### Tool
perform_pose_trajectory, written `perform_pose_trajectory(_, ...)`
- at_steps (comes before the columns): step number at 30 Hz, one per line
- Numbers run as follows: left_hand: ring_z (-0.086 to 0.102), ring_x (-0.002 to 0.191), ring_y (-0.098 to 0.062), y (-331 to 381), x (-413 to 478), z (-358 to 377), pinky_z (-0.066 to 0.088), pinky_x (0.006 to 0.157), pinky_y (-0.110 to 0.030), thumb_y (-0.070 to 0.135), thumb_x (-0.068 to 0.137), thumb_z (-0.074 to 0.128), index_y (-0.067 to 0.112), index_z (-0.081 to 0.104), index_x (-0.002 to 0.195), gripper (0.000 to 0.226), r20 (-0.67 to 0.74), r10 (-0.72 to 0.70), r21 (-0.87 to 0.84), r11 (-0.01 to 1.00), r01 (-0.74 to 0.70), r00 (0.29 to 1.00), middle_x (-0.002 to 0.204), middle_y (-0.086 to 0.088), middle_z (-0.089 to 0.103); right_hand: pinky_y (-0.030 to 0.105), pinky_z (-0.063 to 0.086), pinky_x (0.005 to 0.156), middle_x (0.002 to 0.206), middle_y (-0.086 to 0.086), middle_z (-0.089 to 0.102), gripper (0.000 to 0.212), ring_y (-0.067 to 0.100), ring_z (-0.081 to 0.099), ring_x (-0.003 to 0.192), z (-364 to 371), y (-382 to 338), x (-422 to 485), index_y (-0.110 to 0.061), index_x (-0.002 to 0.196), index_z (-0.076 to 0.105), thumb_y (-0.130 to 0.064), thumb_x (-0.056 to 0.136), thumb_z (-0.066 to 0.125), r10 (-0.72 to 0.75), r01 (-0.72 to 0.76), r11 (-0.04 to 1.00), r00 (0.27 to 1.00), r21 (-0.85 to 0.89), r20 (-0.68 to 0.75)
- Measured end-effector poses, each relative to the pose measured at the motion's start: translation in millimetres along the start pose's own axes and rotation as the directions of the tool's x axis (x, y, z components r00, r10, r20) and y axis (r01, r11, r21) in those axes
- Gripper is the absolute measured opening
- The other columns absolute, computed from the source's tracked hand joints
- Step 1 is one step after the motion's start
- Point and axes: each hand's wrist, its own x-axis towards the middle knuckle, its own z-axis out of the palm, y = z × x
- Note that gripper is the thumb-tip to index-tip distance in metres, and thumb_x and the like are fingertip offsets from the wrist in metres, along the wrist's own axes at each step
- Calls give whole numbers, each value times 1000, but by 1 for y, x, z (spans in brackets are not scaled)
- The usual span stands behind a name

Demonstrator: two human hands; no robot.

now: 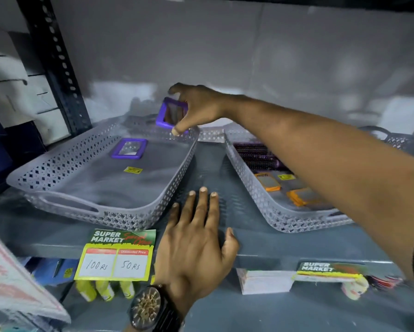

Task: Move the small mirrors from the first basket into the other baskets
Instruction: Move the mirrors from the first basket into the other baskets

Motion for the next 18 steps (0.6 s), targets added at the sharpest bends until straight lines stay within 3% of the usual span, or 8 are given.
perform_pose_trajectory(2, 28, 147, -28, 1, -1, -2, 26, 118, -50, 50, 88, 30, 10, 35, 150, 73, -5, 7, 4, 1000, -7, 1000, 158, -12, 34, 29, 53, 81, 107, -5, 69, 106, 16, 65, 94, -23, 13, -26, -24, 144, 39, -56, 51, 80, 58, -58, 998, 996, 6, -62)
perform_pose_trajectory(6, 34, 144, -30, 1, -5, 0, 28, 117, -49, 46, 92, 31, 4, 40, 147, 69, -35, 42, 15, 999, -42, 998, 155, -17, 39, 23, 45, 75, 115, -6, 66, 105, 17, 62, 97, -64, 51, -90, -26, 146, 35, -54, 54, 80, 197, -202, 978, 976, -54, -90)
perform_pose_trajectory(13, 32, 144, -36, 41, -27, 7, 30, 115, -54, 43, 93, 40, -3, 40, 144, 68, -267, 102, -144, 979, -144, 958, 155, -22, 34, 32, 50, 92, 126, 2, 64, 108, 23, 64, 104, -115, 124, -227, -21, 148, 35, -45, 58, 90, 383, -384, 890, 922, -244, -57)
perform_pose_trajectory(18, 39, 140, -38, 110, -44, 9, 36, 108, -51, 40, 91, 47, 0, 47, 141, 64, -382, 214, -199, 931, -306, 899, 153, -20, 40, 26, 48, 80, 123, 7, 63, 110, 23, 61, 97, -146, 168, -315, -21, 148, 33, -31, 55, 91, 504, -463, 802, 864, -376, 10)
